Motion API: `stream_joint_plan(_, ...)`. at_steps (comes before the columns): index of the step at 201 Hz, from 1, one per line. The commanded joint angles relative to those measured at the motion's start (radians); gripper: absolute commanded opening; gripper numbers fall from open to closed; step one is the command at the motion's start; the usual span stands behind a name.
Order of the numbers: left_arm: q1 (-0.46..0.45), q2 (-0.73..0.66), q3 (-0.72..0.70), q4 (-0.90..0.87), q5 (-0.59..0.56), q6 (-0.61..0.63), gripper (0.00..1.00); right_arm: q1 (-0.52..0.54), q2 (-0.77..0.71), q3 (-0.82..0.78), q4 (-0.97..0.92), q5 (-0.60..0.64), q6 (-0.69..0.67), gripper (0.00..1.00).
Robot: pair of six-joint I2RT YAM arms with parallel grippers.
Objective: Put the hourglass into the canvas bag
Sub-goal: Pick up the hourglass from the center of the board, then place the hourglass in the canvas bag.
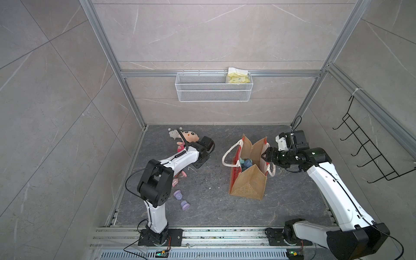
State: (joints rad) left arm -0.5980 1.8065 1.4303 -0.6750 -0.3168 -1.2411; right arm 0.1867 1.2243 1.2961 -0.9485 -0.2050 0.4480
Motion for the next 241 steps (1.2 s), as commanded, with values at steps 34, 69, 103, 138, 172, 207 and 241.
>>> stream_joint_plan(34,-0.11,-0.198,0.162,0.112,0.058,0.397,0.05,0.003,0.015,-0.02,0.002,0.019,0.035,0.4)
stream_joint_plan(69,-0.235,-0.194,0.269,0.157,0.102,0.598,0.03,0.003,-0.003,-0.043,-0.006,0.051,0.036,0.22)
stream_joint_plan(103,-0.348,-0.122,0.384,0.209,0.233,0.79,0.03,0.003,-0.023,-0.056,-0.008,0.064,0.041,0.03)
stream_joint_plan(138,-0.404,-0.022,0.473,0.23,0.363,0.931,0.02,0.003,-0.036,-0.042,-0.009,0.079,0.044,0.0)
stream_joint_plan(172,-0.406,0.064,0.499,0.237,0.411,0.984,0.0,0.003,-0.046,-0.027,-0.009,0.092,0.052,0.0)
stream_joint_plan(207,-0.404,0.12,0.498,0.234,0.39,1.016,0.0,0.003,-0.048,-0.021,-0.003,0.079,0.062,0.0)
stream_joint_plan(241,-0.402,0.156,0.473,0.192,0.39,1.059,0.0,0.0,-0.06,0.006,-0.01,0.085,0.064,0.0)
